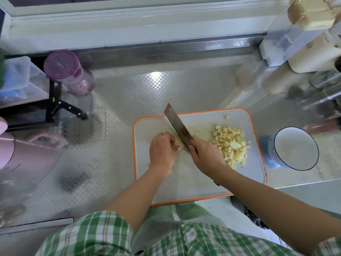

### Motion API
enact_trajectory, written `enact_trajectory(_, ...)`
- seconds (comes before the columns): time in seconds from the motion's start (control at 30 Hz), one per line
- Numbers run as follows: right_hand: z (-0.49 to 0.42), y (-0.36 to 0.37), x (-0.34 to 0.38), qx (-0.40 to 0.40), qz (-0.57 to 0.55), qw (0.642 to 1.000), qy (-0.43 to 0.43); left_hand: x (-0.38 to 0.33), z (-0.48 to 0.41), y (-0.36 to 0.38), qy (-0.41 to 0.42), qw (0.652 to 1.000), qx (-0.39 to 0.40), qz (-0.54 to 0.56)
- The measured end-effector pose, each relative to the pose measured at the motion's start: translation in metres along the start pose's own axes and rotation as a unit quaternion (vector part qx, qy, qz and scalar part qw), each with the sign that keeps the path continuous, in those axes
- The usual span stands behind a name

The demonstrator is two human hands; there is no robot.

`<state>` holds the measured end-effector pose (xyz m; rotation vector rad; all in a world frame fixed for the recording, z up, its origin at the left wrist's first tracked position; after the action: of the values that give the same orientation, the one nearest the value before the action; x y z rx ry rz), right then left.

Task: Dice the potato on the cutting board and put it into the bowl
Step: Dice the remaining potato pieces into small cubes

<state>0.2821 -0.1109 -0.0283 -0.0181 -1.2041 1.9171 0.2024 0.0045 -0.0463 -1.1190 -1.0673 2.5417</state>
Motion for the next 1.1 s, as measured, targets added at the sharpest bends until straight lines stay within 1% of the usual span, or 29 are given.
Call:
enact_trajectory(0.1,0.004,-0.005,0.000,-0.010,-0.031,0.999,-0.021,-0.001,0.002,0.000,0.008,1.000,-0.004,0.001)
enact_trajectory(0.23,0.007,-0.006,0.005,0.014,0.006,0.999,-0.048,0.002,0.002,0.000,0.007,1.000,-0.010,-0.002)
enact_trajectory(0.33,0.004,-0.002,0.005,0.030,0.027,0.998,-0.042,0.001,0.002,-0.001,0.005,1.000,-0.010,-0.005)
enact_trajectory(0.43,0.002,0.000,0.004,0.035,0.025,0.998,-0.037,0.000,0.003,-0.001,0.004,1.000,-0.011,-0.005)
enact_trajectory(0.67,-0.007,0.002,0.012,0.019,0.034,0.999,-0.021,0.001,0.001,-0.001,-0.004,1.000,-0.009,-0.007)
enact_trajectory(0.8,0.000,-0.001,0.002,-0.012,-0.024,1.000,-0.002,0.004,-0.001,0.001,-0.006,1.000,-0.005,0.000)
enact_trajectory(0.87,0.003,-0.005,0.001,-0.015,-0.039,0.999,-0.010,0.005,0.000,0.000,-0.002,1.000,-0.008,0.001)
enact_trajectory(0.97,0.005,-0.005,0.008,0.001,-0.014,0.999,-0.040,0.005,0.001,-0.002,0.005,1.000,-0.017,-0.011)
enact_trajectory(1.1,0.002,0.000,0.010,0.020,0.015,0.999,-0.045,0.005,0.000,-0.001,0.004,1.000,-0.016,-0.010)
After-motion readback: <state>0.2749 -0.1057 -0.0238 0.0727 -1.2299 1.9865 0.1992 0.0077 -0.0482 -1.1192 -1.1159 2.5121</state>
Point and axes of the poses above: each hand's wrist, its own z-axis away from the middle knuckle, its own y-axis out of the palm, x = y × z, the point moved 10 cm from there along -z, towards the middle knuckle, and after that the axes turned 15 degrees about x, right-handed, at the moved point
